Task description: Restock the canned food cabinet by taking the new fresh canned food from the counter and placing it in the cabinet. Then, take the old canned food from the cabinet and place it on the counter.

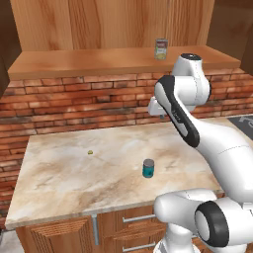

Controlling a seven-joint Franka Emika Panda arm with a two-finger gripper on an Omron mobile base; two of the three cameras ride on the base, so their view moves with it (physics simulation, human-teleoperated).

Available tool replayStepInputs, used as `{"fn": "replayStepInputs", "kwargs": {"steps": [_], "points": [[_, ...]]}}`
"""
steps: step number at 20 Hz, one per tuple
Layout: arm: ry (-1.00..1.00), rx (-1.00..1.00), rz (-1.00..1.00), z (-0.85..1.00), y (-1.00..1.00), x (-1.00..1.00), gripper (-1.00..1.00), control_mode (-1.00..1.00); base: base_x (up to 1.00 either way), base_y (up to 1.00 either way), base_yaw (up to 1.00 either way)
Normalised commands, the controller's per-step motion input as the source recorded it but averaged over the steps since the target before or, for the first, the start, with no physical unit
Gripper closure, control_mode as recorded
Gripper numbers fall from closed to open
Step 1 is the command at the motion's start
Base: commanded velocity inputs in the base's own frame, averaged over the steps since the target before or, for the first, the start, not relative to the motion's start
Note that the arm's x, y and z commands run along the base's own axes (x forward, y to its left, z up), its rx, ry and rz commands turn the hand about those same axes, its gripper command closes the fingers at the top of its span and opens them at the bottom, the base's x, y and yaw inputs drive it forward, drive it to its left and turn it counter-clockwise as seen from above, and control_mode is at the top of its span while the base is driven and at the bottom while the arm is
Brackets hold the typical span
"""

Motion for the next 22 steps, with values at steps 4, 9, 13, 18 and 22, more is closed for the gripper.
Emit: {"fn": "replayStepInputs", "kwargs": {"steps": [4,9,13,18,22], "points": [[0.0,0.0,0.0,-0.09,0.06,-0.05,-1.0,-1.0,0.0,0.0,0.0],[0.01,0.0,0.0,-0.53,0.2,-0.27,-1.0,-1.0,0.0,0.0,0.0],[0.03,0.0,0.0,-0.71,0.28,-0.16,-1.0,-1.0,0.0,0.0,0.0],[0.06,0.0,0.0,-0.78,0.23,-0.06,-1.0,-1.0,0.0,0.0,0.0],[0.06,0.0,0.0,-0.75,0.04,0.0,-1.0,-1.0,0.0,0.0,0.0]]}}
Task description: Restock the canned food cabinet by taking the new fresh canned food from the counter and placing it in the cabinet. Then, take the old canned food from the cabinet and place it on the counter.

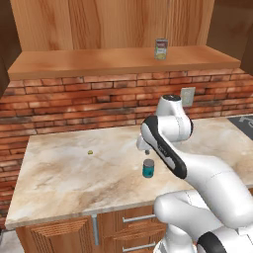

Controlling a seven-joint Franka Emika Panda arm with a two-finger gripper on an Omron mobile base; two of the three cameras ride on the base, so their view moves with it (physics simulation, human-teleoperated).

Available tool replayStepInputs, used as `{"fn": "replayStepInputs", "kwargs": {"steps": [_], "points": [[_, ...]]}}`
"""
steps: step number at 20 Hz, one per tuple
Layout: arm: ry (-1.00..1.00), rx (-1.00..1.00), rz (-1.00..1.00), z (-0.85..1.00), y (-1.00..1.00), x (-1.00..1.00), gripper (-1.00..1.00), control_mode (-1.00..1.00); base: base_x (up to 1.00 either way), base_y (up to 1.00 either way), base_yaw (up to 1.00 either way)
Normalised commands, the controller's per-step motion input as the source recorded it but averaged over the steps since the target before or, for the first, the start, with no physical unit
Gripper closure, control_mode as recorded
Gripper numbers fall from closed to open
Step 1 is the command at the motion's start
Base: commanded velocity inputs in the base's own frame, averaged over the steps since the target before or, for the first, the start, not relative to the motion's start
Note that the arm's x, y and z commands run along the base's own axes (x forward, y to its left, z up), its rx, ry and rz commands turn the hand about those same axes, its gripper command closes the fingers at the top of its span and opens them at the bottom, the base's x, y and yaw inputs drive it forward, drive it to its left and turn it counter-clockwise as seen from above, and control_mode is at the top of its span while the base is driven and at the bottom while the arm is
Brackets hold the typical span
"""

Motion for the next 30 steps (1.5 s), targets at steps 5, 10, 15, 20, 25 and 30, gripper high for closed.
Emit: {"fn": "replayStepInputs", "kwargs": {"steps": [5,10,15,20,25,30], "points": [[0.04,0.0,0.0,-0.71,0.0,0.0,-1.0,-1.0,0.0,0.0,0.0],[0.01,0.0,0.0,-0.6,0.0,0.04,-1.0,-1.0,0.0,0.0,0.0],[0.0,0.0,0.0,-0.34,0.0,0.03,-1.0,-1.0,0.0,0.0,0.0],[0.0,0.0,-0.02,-0.24,0.0,0.19,-1.0,-1.0,0.0,0.0,0.0],[0.0,0.0,-0.03,-0.16,0.0,0.24,-1.0,-1.0,0.0,0.0,0.0],[0.0,0.0,-0.03,-0.1,0.03,0.23,-1.0,-1.0,0.0,0.0,0.0]]}}
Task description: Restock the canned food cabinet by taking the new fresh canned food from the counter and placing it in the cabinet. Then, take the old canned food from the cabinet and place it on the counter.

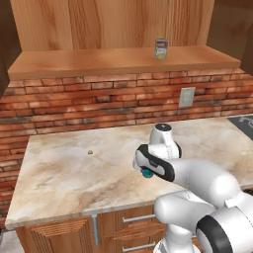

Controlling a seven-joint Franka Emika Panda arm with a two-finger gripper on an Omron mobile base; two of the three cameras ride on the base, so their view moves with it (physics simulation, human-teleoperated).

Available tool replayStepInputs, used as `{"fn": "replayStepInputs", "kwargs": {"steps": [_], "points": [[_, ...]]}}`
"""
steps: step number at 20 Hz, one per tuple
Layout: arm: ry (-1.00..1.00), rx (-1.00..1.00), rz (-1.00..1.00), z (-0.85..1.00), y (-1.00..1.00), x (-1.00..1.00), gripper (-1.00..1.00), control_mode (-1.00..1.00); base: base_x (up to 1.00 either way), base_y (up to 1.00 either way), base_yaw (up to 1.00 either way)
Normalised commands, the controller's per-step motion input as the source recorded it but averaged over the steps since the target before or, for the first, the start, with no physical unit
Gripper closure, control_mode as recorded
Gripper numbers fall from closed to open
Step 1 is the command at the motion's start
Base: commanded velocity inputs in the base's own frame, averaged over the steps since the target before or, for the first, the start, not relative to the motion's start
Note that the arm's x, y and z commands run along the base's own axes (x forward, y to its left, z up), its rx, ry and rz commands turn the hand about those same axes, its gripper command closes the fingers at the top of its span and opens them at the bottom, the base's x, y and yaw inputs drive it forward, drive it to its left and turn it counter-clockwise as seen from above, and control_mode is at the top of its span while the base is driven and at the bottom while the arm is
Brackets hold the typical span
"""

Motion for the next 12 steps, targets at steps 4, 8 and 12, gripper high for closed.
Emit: {"fn": "replayStepInputs", "kwargs": {"steps": [4,8,12], "points": [[-0.01,0.0,-0.03,-0.15,0.0,0.18,-1.0,-1.0,0.0,0.0,0.0],[-0.03,0.0,-0.02,-0.12,0.0,0.16,-1.0,-1.0,0.0,0.0,0.0],[-0.03,0.0,-0.02,-0.16,0.01,0.19,-1.0,-1.0,0.0,0.0,0.0]]}}
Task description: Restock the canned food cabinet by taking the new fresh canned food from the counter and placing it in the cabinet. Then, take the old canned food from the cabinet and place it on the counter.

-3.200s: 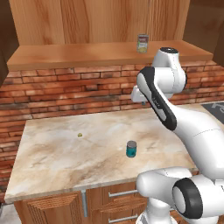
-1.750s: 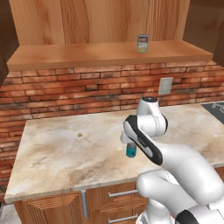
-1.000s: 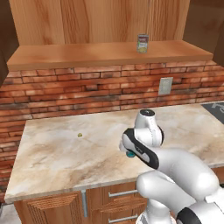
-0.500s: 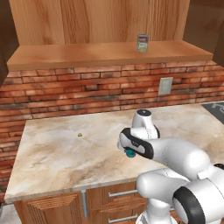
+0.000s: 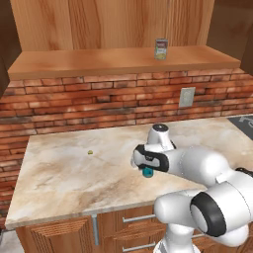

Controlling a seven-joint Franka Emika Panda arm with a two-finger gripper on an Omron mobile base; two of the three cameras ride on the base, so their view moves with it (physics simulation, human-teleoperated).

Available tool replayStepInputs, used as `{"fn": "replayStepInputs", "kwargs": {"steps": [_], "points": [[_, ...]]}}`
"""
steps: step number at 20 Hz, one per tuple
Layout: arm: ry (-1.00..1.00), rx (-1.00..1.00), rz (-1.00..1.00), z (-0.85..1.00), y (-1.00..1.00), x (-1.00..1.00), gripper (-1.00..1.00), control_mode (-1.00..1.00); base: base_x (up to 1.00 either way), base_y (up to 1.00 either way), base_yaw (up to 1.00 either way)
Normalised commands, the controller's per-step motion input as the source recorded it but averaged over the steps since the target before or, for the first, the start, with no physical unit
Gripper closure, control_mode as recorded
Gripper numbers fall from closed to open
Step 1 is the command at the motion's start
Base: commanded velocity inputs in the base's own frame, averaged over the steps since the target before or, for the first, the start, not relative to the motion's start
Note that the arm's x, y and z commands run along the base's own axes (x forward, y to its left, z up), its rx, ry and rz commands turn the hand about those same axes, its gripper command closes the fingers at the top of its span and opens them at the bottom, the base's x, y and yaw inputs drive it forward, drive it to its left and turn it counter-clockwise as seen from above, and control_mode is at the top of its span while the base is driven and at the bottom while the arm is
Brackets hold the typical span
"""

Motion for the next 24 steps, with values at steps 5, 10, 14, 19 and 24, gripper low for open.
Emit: {"fn": "replayStepInputs", "kwargs": {"steps": [5,10,14,19,24], "points": [[0.0,0.0,0.0,-0.01,0.0,0.01,1.0,-1.0,0.0,0.0,0.0],[-0.02,0.0,0.0,0.01,0.0,-0.04,1.0,-1.0,0.0,0.0,0.0],[-0.31,0.0,0.0,0.35,0.0,-0.54,1.0,-1.0,0.0,0.0,0.0],[-0.49,-0.02,0.01,0.9,-0.09,-0.84,1.0,-1.0,0.0,0.0,0.0],[-0.55,0.0,0.02,1.0,-0.01,-0.76,1.0,-1.0,0.0,0.0,0.0]]}}
